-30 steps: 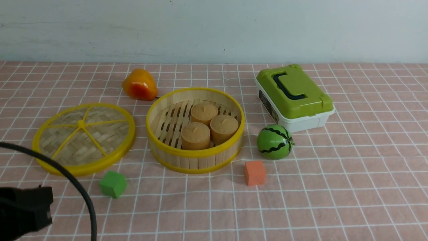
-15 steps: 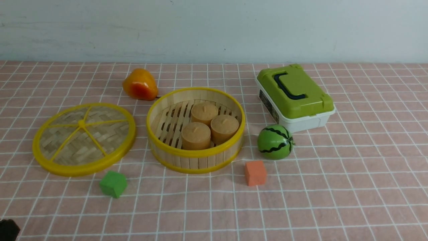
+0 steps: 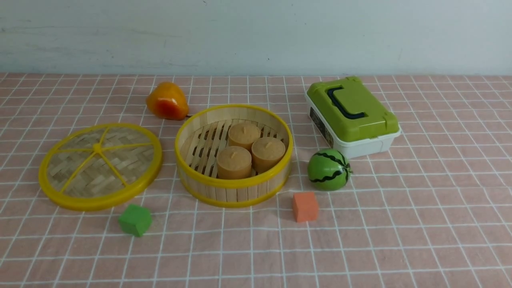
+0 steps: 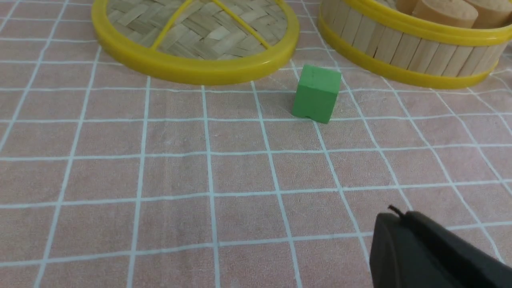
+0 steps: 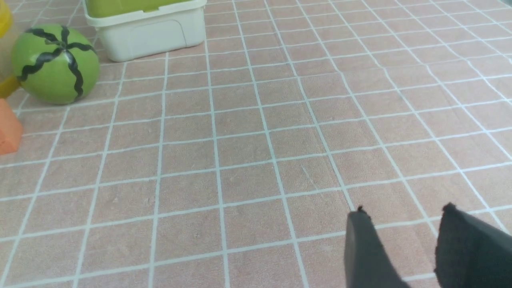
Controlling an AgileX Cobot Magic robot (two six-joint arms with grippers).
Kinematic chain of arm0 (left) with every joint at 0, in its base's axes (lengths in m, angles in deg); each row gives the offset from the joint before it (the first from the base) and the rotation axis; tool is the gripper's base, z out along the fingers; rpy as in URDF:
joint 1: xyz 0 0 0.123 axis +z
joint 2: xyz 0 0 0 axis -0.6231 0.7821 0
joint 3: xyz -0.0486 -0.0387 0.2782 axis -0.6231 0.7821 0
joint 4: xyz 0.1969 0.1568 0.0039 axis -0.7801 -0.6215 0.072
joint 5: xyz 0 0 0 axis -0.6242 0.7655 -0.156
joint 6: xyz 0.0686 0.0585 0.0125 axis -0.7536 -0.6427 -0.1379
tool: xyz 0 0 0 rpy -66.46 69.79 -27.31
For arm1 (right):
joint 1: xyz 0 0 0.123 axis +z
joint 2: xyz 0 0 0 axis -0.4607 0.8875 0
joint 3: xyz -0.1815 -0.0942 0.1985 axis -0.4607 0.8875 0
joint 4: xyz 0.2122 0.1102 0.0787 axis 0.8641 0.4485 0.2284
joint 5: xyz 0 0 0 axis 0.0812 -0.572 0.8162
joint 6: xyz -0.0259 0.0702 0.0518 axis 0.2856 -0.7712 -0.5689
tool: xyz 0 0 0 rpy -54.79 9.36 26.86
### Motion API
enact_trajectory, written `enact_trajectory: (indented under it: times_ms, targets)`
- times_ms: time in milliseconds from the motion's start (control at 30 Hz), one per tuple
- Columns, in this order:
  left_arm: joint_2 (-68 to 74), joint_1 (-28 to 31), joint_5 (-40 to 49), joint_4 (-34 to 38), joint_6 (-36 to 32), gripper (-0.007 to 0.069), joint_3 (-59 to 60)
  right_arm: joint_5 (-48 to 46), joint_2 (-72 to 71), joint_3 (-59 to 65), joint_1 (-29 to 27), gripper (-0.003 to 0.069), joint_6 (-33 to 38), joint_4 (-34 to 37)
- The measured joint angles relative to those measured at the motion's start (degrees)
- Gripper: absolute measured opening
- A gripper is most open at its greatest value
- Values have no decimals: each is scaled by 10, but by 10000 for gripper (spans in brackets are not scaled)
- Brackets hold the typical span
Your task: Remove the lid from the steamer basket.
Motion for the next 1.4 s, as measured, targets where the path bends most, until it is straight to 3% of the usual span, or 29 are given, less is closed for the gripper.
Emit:
enact_trajectory:
  times_ms: [200,1400]
  targets:
    - [0,27,4,5,-7,-13,1,0,0,0,0,241,0,0]
    - [0,30,5,5,-8,-4,1,0,0,0,0,241,0,0]
